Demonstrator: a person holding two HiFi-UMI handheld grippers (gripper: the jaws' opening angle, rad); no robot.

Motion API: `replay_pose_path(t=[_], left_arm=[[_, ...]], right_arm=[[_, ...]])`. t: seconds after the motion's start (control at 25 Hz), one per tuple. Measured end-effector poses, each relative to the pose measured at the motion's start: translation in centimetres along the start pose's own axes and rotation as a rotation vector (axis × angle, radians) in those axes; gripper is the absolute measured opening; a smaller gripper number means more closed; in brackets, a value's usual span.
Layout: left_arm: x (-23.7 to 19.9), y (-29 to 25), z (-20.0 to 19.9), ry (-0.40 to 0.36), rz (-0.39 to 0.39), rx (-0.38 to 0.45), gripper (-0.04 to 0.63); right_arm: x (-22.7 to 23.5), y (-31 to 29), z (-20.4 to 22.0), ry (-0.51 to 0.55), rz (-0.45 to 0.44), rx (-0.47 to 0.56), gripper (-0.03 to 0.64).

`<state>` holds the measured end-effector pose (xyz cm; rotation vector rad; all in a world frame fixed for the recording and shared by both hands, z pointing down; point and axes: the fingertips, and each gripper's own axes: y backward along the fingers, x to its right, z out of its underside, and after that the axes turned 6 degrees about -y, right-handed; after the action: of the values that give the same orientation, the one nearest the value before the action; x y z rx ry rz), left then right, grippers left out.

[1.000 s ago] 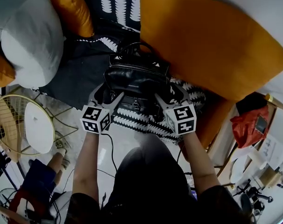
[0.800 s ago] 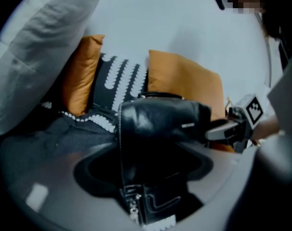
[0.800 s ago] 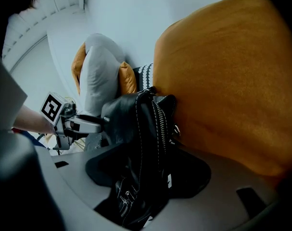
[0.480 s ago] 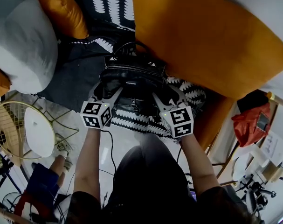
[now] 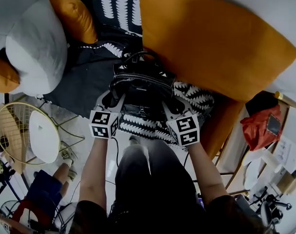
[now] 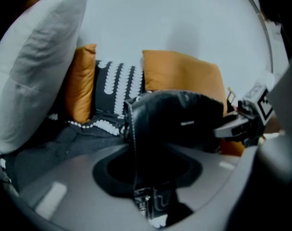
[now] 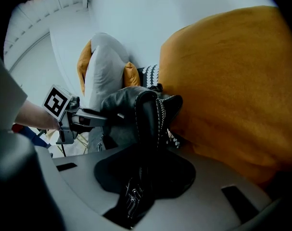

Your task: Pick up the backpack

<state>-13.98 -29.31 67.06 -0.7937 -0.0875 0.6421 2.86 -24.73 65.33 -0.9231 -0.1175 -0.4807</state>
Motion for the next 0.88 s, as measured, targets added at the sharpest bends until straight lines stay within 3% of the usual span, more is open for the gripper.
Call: replay_pose_path(t=[0.48, 0.72, 0.88], left_arm=[[2.9, 4.8, -1.2, -0.048, 0.017, 0.035, 0.081], [4.5, 8.3, -2.2, 0.007, 0.023, 0.072, 0.074], [5.6, 10.9, -4.1, -0.023, 0.041, 0.106, 0.072]], right_arm=[[-2.5, 4.0, 1.0, -0.006, 0.066, 0.001, 0.034], [-4.2, 7.2, 0.5, -0.015, 0.079, 0.035, 0.032], [-5.0, 9.6, -0.9, -0.015, 0.088, 0.073, 0.032]])
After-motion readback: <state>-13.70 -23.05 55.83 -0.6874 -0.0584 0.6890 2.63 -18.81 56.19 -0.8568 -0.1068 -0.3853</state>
